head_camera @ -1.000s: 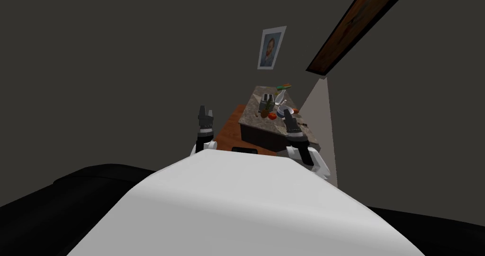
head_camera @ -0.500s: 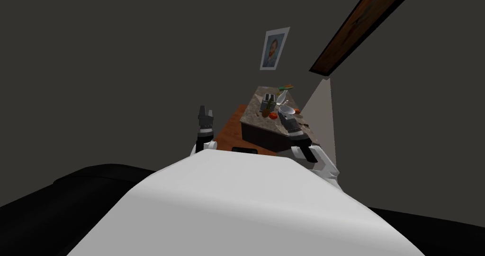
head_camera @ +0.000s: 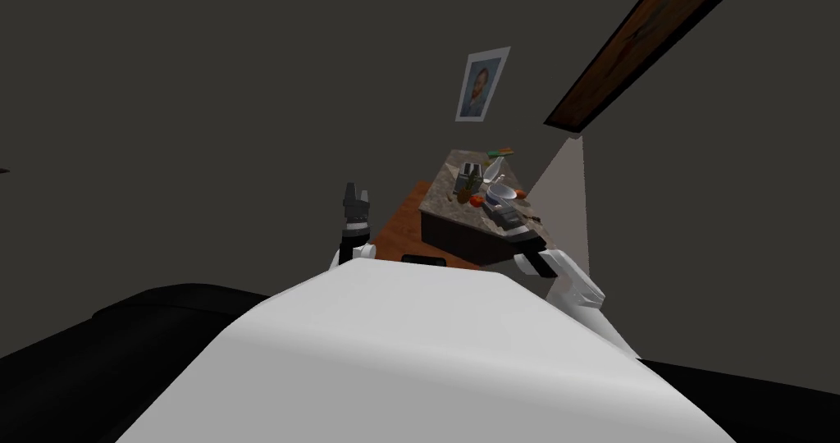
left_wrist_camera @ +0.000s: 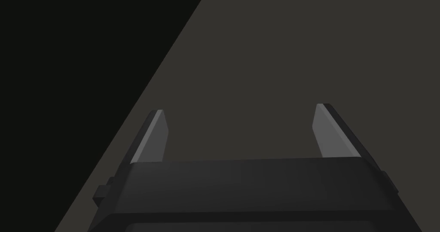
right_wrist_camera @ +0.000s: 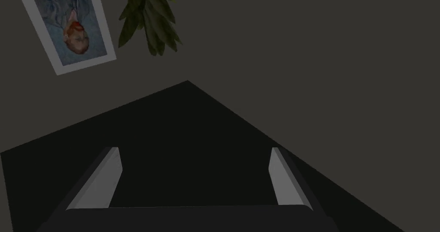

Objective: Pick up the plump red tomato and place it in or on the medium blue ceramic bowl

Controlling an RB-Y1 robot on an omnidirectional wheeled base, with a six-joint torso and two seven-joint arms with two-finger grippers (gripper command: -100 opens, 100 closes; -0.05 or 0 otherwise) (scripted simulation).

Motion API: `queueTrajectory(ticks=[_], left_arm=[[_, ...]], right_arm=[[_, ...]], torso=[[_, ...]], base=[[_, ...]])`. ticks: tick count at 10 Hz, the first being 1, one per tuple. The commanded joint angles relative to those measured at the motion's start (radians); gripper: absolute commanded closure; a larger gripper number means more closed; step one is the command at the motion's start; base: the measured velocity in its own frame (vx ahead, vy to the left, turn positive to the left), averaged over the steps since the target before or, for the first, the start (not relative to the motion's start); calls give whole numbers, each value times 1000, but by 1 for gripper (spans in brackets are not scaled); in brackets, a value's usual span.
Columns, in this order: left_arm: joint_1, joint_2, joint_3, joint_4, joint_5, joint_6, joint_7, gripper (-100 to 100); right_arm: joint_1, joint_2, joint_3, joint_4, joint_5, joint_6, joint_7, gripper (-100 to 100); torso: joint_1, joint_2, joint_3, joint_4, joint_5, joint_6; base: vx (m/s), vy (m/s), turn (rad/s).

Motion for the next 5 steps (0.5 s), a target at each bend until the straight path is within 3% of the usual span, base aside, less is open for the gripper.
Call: queueTrajectory(ticks=[1, 2, 3, 5], left_arm=[[0, 0, 0, 0, 0, 0, 0, 0], [0, 0, 0, 0, 0, 0, 0, 0], [0, 0, 0, 0, 0, 0, 0, 0], [0, 0, 0, 0, 0, 0, 0, 0]], right_arm=[[-10, -46, -6, 50, 40, 5, 39, -100], [-14, -76, -10, 78, 75, 12, 70, -100], [-14, -82, -10, 88, 75, 12, 72, -100], [-20, -148, -16, 152, 142, 27, 136, -100]], torso=[[0, 0, 0, 0, 0, 0], [0, -1, 0, 0, 0, 0], [1, -1, -1, 0, 0, 0], [1, -1, -1, 0, 0, 0]], base=[[3, 24, 59], [12, 36, 102], [10, 28, 57], [18, 39, 111]])
